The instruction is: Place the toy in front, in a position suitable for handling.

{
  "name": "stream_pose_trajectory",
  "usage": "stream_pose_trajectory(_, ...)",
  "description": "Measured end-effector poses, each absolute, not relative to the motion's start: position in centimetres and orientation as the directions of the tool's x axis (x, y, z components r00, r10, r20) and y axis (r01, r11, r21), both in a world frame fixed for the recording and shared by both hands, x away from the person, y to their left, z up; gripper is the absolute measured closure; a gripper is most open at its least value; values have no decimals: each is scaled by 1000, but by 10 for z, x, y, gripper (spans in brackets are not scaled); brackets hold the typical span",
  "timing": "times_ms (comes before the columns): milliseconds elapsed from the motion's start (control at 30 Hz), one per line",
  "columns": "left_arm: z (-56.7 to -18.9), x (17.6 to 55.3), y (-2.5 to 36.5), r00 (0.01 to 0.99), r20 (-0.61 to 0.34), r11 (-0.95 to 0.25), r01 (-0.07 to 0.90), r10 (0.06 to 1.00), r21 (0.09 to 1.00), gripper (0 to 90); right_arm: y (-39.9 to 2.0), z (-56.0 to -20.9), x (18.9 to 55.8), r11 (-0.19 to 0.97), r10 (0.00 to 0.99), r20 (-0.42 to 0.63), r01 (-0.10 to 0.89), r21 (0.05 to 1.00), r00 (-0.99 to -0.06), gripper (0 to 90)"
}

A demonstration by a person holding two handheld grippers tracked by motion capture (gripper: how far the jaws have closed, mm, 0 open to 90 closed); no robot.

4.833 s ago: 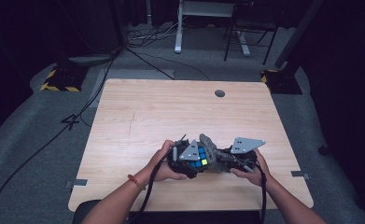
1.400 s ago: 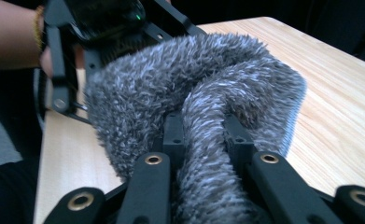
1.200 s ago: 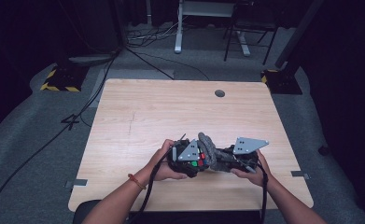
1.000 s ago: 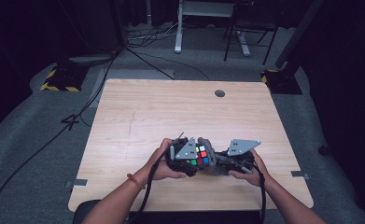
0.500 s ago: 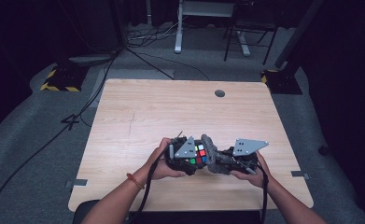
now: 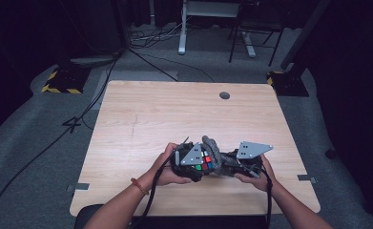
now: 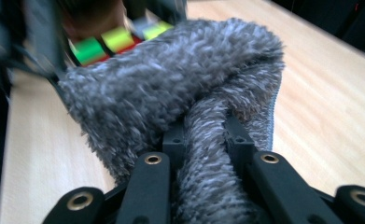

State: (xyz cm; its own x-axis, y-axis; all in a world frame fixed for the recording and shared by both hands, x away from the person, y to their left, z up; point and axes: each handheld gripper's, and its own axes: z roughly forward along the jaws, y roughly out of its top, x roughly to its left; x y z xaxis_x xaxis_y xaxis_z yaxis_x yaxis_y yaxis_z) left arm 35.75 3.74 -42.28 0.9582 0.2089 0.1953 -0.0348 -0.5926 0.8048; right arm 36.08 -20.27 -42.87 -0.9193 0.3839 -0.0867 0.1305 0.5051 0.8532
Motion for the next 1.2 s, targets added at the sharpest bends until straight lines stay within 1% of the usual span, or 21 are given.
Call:
stream_pose_trajectory(100, -421, 358, 39, 959, 189, -585, -32, 209, 811, 332, -200, -436, 364, 528, 376, -76, 146, 837, -923, 760)
stream_pose_trajectory(233, -420, 360, 41, 959, 179, -578, -20, 219, 816, 332, -200, -437, 363, 529, 374, -67, 153, 835, -925, 760)
stream_pose_trajectory(300, -421, 362, 42, 957, 178, -585, -10, 230, 811, 332, -201, -433, 360, 514, 369, -78, 134, 847, -926, 760)
stream_pose_trajectory(367, -424, 363, 42, 961, 151, -581, 11, 230, 814, 331, -202, -428, 356, 493, 365, -82, 117, 862, -927, 760)
stream_pose_trajectory(467, -425, 364, 40, 961, 154, -589, 12, 231, 808, 331, -201, -425, 353, 489, 372, -111, 93, 867, -921, 761)
stream_pose_trajectory(667, -431, 364, 33, 966, 145, -623, 19, 212, 782, 330, -200, -419, 350, 461, 370, -114, 75, 884, -922, 760)
stream_pose_trajectory(733, -434, 362, 29, 966, 160, -644, 10, 205, 765, 330, -199, -417, 349, 458, 365, -121, 65, 886, -923, 760)
stream_pose_trajectory(800, -433, 362, 29, 966, 158, -638, 11, 207, 770, 331, -198, -417, 349, 469, 367, -138, 55, 881, -920, 760)
stream_pose_trajectory(967, -426, 362, 35, 961, 164, -610, 5, 221, 792, 333, -203, -422, 355, 484, 409, -142, 82, 871, -902, 758)
stream_pose_trajectory(1033, -422, 361, 38, 959, 169, -599, 0, 226, 800, 332, -202, -428, 359, 520, 413, -157, 90, 849, -897, 758)
stream_pose_trajectory(1100, -421, 361, 41, 957, 174, -592, -2, 233, 806, 332, -203, -433, 362, 528, 414, -150, 103, 843, -898, 758)
stream_pose_trajectory(1167, -418, 361, 43, 954, 181, -586, -8, 237, 810, 332, -203, -436, 363, 550, 419, -172, 98, 830, -892, 757)
stream_pose_trajectory(1200, -418, 361, 43, 955, 174, -585, -1, 239, 811, 332, -203, -437, 364, 545, 417, -159, 106, 832, -895, 757)
